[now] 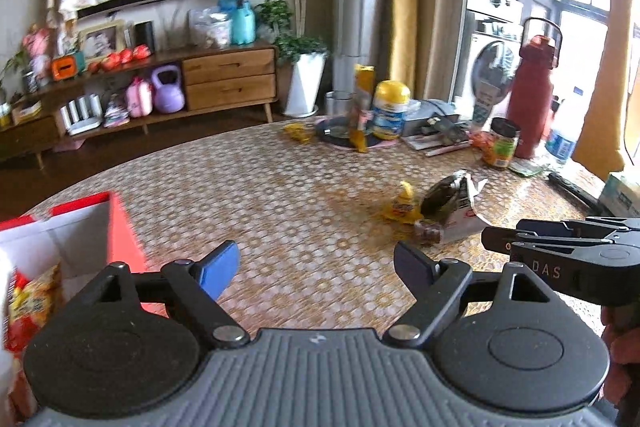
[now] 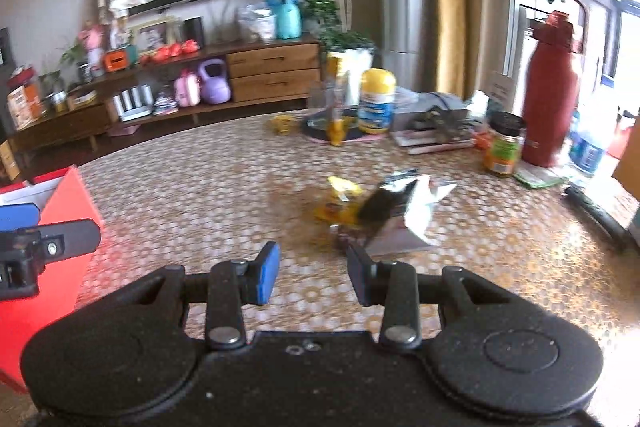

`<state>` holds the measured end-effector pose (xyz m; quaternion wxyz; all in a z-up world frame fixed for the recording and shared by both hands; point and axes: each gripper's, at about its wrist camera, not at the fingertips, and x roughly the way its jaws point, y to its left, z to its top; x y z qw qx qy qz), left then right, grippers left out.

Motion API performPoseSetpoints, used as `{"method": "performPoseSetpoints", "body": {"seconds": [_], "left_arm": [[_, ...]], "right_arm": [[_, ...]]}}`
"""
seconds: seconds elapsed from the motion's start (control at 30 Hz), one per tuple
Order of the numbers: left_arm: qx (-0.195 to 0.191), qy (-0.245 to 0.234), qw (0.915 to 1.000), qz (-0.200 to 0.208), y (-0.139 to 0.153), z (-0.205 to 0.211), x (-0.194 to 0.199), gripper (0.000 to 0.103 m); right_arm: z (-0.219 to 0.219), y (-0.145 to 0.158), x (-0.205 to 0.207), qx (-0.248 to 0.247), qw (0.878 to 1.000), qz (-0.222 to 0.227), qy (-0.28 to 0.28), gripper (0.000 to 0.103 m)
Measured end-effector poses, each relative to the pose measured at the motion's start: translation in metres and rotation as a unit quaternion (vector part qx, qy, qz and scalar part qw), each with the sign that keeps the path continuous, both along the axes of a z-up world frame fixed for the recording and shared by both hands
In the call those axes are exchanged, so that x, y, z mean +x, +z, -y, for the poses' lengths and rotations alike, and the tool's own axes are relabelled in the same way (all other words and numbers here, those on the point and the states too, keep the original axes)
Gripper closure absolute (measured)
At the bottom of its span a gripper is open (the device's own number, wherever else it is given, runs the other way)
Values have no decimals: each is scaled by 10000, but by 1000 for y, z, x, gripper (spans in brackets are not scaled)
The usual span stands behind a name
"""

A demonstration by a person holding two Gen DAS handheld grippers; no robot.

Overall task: Organize snacks
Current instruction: 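Move the left tool toward the brown wrapped cake while the right tool approaches the white snack bag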

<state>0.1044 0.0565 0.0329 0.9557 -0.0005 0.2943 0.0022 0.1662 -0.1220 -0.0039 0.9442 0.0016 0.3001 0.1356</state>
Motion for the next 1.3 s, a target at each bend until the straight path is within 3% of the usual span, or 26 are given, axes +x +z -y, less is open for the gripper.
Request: {"method": "performPoseSetpoints", "body": {"seconds": [0.63,1.23,1.3], "left_arm": [[-52,-633,9979,-98,-63,70,93,18],[35,-892,9951,-425,-110,97,154,19],[39,-935,9946,-451,-113,99,156,23]], "right_arm": [[60,-24,41,24,9976,-205,-668,62],[67,-39,103,164,9969,-456,-625,60],[66,-41,110,177,9968,-496,-603,60]]}}
